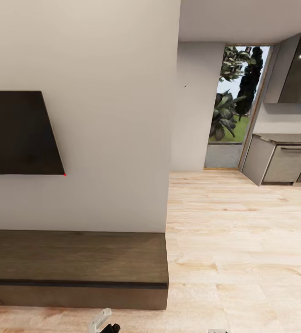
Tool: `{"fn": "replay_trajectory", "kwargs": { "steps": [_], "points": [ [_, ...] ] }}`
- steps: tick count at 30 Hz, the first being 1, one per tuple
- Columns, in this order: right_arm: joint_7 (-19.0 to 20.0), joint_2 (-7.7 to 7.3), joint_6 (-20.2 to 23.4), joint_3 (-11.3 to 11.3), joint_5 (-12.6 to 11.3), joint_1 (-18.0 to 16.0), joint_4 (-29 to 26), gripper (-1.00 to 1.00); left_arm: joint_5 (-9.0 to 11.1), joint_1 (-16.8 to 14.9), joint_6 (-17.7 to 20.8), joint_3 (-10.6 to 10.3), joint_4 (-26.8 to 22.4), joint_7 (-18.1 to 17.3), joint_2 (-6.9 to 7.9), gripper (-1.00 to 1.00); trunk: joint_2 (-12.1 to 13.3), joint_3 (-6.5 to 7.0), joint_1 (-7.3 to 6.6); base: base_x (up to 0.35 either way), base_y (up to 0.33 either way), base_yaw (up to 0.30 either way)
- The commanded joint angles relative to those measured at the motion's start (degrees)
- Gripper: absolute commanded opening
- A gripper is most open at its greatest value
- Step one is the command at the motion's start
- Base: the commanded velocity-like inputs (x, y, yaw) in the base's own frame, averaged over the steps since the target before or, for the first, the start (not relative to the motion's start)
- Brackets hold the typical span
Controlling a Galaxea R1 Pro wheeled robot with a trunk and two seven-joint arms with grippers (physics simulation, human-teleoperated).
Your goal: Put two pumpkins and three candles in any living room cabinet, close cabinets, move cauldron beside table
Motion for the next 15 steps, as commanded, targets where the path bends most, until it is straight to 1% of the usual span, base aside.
{"fn": "replay_trajectory", "kwargs": {
  "steps": [1,4,7,8,9,12,15],
  "points": [
    [0.22,-0.02,0.37,-0.04,0.01,-0.34,-0.13,1.0,0.24,-0.01,0.59,0.47,-0.16,0.08,-0.03,1.0,-0.46,-0.26,0.23,0.0,0.0,0.0],
    [0.19,-0.03,0.5,-0.04,-1.34,-1.88,-0.08,1.0,0.71,-0.15,1.07,0.5,-0.29,-0.17,-0.03,1.0,-1.67,-0.8,0.89,0.0,0.0,0.0],
    [0.14,-0.03,0.6,-0.04,-2.87,-2.94,-0.06,1.0,0.89,-1.0,1.28,0.51,-0.34,-0.78,-0.03,1.0,-2.87,-1.33,1.55,0.0,0.0,0.0],
    [0.1,-0.03,1.63,-0.04,-5.43,-4.51,-0.05,1.0,1.29,-3.22,1.55,0.51,-0.17,-2.29,-0.02,1.0,-3.27,-1.51,1.77,0.0,0.0,0.0],
    [0.09,-0.03,2.55,-0.04,-6.21,-5.3,-0.05,1.0,1.42,-3.84,1.9,0.52,-0.06,-2.88,-0.02,1.0,-3.67,-1.69,1.99,0.0,0.0,0.0],
    [0.09,-0.05,4.51,-0.04,-7.25,-6.95,-0.05,1.0,1.56,-4.53,3.5,0.52,0.01,-3.91,-0.02,1.0,-4.88,-2.23,2.65,0.0,0.0,0.0],
    [0.08,-0.29,5.66,-0.04,-7.77,-8.29,-0.05,1.0,1.67,-4.83,4.98,0.55,-0.03,-5.17,0.01,1.0,-6.08,-2.77,3.31,0.0,0.0,0.0]
  ]
}}
